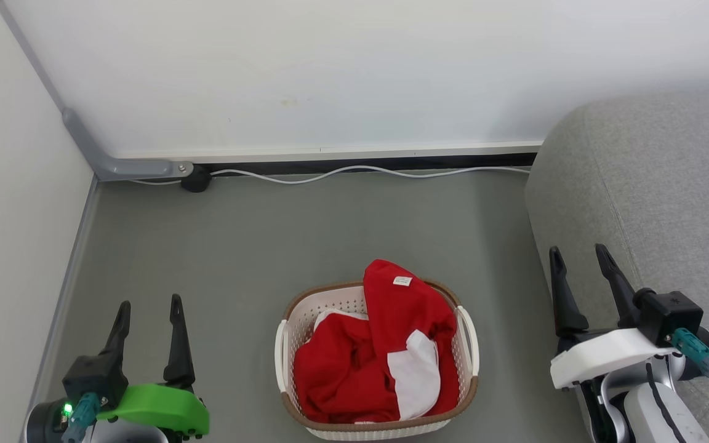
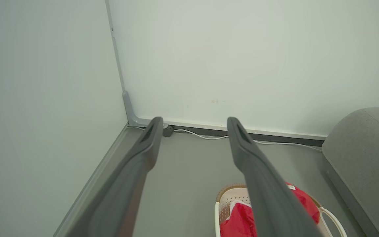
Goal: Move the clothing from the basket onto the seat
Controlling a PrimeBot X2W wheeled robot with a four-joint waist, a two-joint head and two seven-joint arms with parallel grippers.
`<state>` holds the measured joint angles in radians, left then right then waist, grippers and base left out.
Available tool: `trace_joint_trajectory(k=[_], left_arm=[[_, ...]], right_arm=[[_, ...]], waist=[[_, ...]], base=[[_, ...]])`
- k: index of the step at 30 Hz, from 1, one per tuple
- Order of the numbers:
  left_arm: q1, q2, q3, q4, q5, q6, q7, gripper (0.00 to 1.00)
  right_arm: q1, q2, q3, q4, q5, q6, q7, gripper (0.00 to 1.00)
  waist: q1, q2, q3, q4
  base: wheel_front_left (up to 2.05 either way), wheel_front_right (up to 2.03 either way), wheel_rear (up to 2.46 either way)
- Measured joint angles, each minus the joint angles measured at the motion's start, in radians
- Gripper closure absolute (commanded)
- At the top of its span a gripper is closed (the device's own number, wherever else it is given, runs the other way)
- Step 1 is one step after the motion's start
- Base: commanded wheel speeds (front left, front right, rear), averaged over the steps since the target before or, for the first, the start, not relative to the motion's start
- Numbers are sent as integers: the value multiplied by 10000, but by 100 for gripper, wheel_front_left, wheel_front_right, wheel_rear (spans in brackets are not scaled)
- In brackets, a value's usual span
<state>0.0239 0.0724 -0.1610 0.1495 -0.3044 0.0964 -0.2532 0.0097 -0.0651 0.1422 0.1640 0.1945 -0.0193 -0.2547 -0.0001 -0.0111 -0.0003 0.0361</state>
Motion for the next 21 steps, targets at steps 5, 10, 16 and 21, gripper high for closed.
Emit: trace_joint_trajectory(k=[5,10,16,21], left_arm=[[193,0,15,-284,31,0,0,0],[409,0,40,-433,58,0,0,0],[591,0,81,-617,102,0,0,0],[692,0,86,-796,178,0,0,0]], right_arm=[[32,4,4,-132,13,-2,0,0],[148,12,15,-222,15,-12,0,0],[199,23,25,-307,15,-13,0,0],[204,23,61,-416,17,-15,0,0]], waist=[[0,0,-17,-36],[0,0,-4,-57],[0,0,34,-74],[0,0,122,-97]], base=[[0,0,0],[0,0,0],[0,0,0],[0,0,0]])
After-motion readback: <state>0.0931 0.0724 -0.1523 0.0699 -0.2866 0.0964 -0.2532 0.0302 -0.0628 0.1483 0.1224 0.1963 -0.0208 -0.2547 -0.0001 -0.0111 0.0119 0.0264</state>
